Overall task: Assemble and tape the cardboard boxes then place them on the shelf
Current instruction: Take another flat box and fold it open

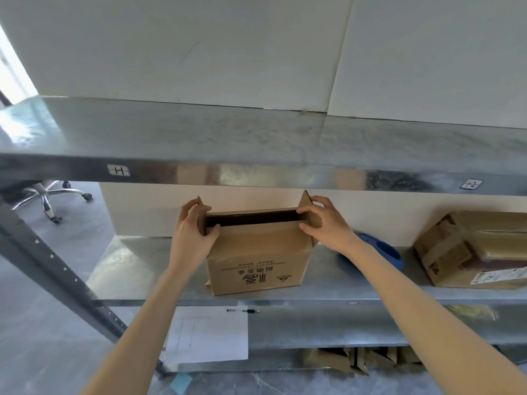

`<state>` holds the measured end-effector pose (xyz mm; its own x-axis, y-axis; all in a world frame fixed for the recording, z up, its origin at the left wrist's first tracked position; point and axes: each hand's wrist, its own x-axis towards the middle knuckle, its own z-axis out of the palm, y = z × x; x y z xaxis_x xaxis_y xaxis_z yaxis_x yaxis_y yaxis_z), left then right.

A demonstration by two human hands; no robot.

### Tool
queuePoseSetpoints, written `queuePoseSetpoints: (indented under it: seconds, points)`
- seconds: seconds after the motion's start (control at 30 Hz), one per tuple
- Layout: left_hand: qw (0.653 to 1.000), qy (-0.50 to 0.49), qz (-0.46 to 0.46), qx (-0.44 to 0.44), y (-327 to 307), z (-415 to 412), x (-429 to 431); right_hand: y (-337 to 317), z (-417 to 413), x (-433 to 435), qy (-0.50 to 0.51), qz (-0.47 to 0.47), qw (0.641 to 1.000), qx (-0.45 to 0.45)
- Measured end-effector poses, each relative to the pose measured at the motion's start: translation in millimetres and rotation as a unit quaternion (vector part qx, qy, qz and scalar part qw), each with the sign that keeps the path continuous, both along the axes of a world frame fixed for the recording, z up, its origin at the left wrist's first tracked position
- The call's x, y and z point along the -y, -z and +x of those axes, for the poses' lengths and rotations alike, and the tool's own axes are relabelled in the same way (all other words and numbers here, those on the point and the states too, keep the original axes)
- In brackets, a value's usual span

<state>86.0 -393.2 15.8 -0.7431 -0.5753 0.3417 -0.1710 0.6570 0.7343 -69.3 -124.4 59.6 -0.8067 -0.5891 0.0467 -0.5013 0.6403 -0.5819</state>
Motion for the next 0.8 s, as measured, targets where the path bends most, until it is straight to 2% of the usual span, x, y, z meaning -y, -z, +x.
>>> queuePoseSetpoints:
  seconds: [0.17,0.43,0.8]
  points:
    - [1.000,0.004,0.002,-0.007,-2.2,3.8,-4.9,0.1,-2.6,1.7,0.014,-0.021,1.000,0.000]
    - [0.999,0.017,-0.021,0.035,-2.6,4.1,-6.7,-0.3,0.0,1.1,0.007,-0.026,1.000,-0.002]
    - [0.999,0.000,0.054,-0.007,-2.6,3.9,-14.1,-1.4,3.9,-2.0,0.017,-0.105,0.993,0.046]
